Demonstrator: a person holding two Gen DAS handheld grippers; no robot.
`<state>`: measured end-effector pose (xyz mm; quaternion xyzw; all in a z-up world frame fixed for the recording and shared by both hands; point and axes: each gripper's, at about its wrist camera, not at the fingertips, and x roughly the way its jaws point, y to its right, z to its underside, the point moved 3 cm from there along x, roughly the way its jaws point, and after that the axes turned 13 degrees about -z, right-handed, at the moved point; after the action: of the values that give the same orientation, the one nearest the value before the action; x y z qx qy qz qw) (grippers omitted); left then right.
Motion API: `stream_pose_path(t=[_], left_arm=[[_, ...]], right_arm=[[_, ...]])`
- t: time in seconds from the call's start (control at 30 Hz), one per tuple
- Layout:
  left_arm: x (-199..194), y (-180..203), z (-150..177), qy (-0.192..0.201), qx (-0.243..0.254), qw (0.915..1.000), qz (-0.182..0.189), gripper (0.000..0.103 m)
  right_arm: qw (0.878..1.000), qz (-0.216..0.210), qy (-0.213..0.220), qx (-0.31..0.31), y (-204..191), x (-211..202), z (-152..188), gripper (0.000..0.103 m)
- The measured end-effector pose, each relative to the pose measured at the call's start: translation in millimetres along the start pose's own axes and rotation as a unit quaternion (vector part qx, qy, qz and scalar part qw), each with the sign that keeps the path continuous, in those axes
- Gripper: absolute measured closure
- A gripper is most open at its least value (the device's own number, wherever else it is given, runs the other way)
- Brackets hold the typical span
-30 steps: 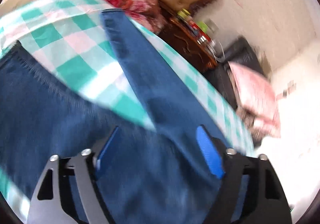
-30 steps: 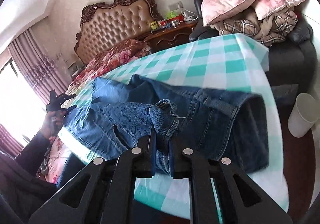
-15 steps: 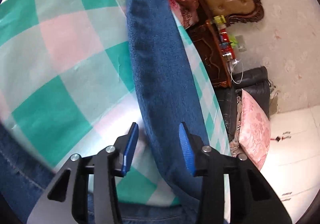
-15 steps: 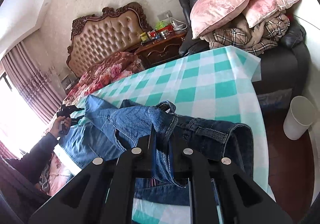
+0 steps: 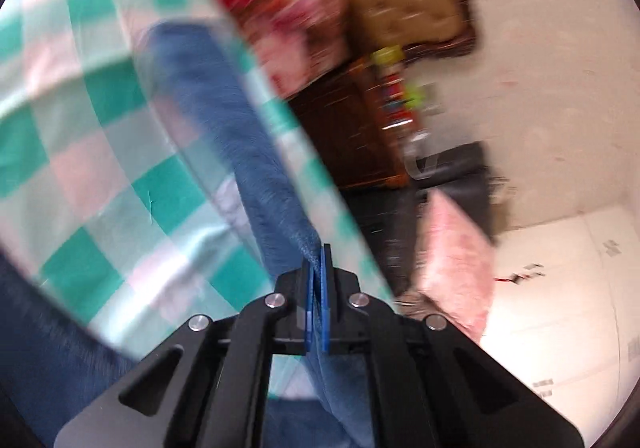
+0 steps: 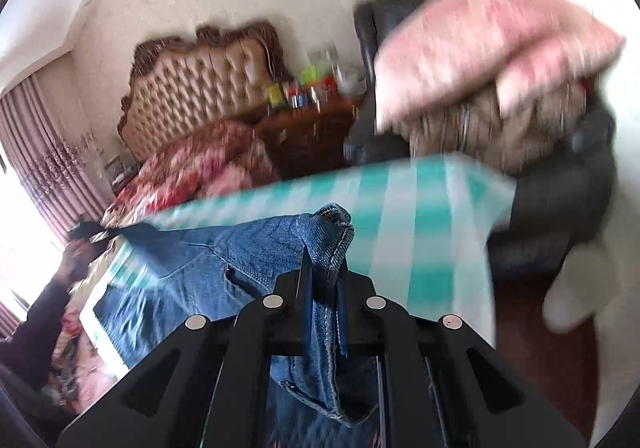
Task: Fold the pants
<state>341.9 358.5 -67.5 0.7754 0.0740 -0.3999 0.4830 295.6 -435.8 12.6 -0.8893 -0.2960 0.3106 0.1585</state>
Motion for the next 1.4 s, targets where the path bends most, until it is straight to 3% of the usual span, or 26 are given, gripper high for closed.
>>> stream_pose_path(t=[0.1, 0.17, 0.33, 0.4, 0.43, 0.57, 0.63, 0.73, 0.8, 1.07, 1.1, 1.17, 1.23, 1.3, 1.4], left_arm=[[-72.5, -23.2, 56.4, 0.042, 0.034, 0.9983, 0.024, 0.101], [-92.6, -67.5, 103.4, 0.035, 0.033, 0.9986, 0.021, 0.101], [-64.3, -194.4, 187.0, -0.035, -0.036, 0.9985, -0.022, 0.101], [-62.8, -209.5, 197.3, -0.031, -0.037, 0.9987, -0.017, 0.101], [-62.0, -211.9, 198.2, -0.027, -0.040, 0.9988, -0.010, 0.101], [-56.9, -214.1, 193.7, -0.024, -0.045, 0.9987, 0.005, 0.100], [-56.9, -215.4, 192.9, -0.023, -0.046, 0.9986, 0.016, 0.080], [-56.7, -212.6, 191.2, -0.023, -0.052, 0.9980, 0.026, 0.075], [-57.3, -211.2, 189.6, -0.021, -0.050, 0.9981, 0.027, 0.075], [-56.3, -213.9, 184.2, -0.016, -0.066, 0.9970, 0.037, 0.076], [-56.1, -212.6, 184.3, -0.014, -0.069, 0.9968, 0.037, 0.077], [-57.0, -215.5, 180.9, -0.011, -0.076, 0.9963, 0.039, 0.077], [-58.2, -218.4, 177.0, -0.009, -0.085, 0.9956, 0.040, 0.077], [-62.5, -219.4, 172.3, 0.001, -0.090, 0.9949, 0.044, 0.080], [-65.4, -221.9, 161.0, 0.010, -0.094, 0.9945, 0.046, 0.097]], right_arm=[[1.000, -0.009, 0.020, -0.005, -10.5, -24.3, 11.2, 0.091], [1.000, 0.008, -0.003, 0.026, 3.6, -37.1, 55.0, 0.091], [0.984, 0.040, -0.072, 0.161, 49.4, -42.0, 161.3, 0.090], [0.977, 0.049, -0.079, 0.191, 50.0, -44.3, 182.6, 0.084], [0.973, 0.059, -0.073, 0.210, 49.4, -49.1, 189.4, 0.080], [0.956, 0.022, -0.026, 0.292, 44.7, -65.0, 201.2, 0.072], [0.951, 0.005, -0.014, 0.310, 40.8, -66.3, 201.8, 0.064], [0.940, -0.020, 0.018, 0.339, 34.8, -71.3, 201.9, 0.053], [0.938, -0.024, 0.025, 0.344, 30.4, -70.3, 201.6, 0.051], [0.940, 0.054, -0.010, 0.336, 35.3, -43.2, 201.1, 0.051], [0.941, 0.069, -0.015, 0.330, 33.4, -39.8, 200.2, 0.052], [0.945, 0.094, -0.025, 0.311, 31.5, -34.9, 198.2, 0.081], [0.946, 0.123, -0.038, 0.299, 31.3, -29.3, 194.8, 0.090], [0.948, 0.138, -0.039, 0.283, 28.3, -28.6, 190.5, 0.093], [0.953, 0.154, -0.032, 0.258, 15.7, -32.1, 177.3, 0.094]])
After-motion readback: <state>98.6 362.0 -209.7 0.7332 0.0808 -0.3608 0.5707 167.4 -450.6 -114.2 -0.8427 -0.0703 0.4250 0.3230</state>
